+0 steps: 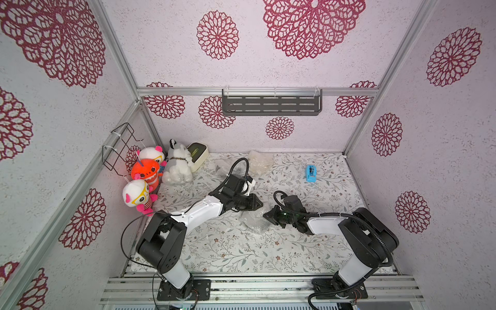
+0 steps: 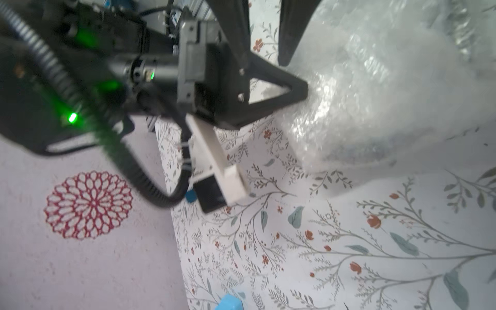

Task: Wrap dinner plates in bubble wrap
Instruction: Wrap the plate in the bubble wrap.

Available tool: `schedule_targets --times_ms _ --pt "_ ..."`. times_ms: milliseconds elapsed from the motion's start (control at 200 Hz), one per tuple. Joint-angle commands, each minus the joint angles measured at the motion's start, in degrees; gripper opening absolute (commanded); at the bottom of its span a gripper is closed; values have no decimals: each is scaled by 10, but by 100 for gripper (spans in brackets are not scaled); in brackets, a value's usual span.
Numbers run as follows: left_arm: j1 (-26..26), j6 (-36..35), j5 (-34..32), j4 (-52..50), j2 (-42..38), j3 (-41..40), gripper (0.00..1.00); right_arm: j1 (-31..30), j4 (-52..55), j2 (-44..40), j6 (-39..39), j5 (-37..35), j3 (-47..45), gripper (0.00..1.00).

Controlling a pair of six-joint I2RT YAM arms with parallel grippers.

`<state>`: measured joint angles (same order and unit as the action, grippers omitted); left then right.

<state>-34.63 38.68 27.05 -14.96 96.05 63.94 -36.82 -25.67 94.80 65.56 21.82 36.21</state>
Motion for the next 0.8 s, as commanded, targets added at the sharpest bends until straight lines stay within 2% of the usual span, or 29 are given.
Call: schedule_targets --times_ms 0,95,150,230,280,345,420,470,510,565,645,731,796 --pt "-19 54 -49 -99 40 22 21 -4 -12 -8 -8 -4 -17 0" --pt "-35 50 -48 -149 60 24 17 -3 -22 -6 4 -10 -30 0" --pt "-46 49 -52 -155 61 -4 16 -3 -22 -5 5 -15 -31 0" --pt "-47 58 -31 -131 72 -57 10 -2 -31 -13 4 -23 -34 0" --pt "-47 58 -44 -129 79 -77 8 -2 -25 -31 -5 -38 -35 1" --pt "-45 58 -59 -120 83 -99 6 -2 22 -73 -39 -88 -29 8" --pt "-42 58 -54 -103 87 -104 4 -4 118 -137 -74 -180 -21 17" --pt "-43 53 -56 -105 87 -99 4 -5 165 -179 -91 -240 -21 21" --pt "-43 50 -56 -105 86 -96 4 -6 175 -205 -109 -258 -21 22" --pt "-43 47 -57 -105 86 -93 4 -6 155 -221 -152 -232 -13 21" --pt "-43 44 -54 -106 91 -89 3 -9 112 -195 -192 -128 14 21" --pt "-43 44 -53 -104 95 -86 3 -17 42 -126 -183 -1 46 21" --pt "-43 44 -55 -104 93 -84 2 -28 12 -78 -166 26 58 21"
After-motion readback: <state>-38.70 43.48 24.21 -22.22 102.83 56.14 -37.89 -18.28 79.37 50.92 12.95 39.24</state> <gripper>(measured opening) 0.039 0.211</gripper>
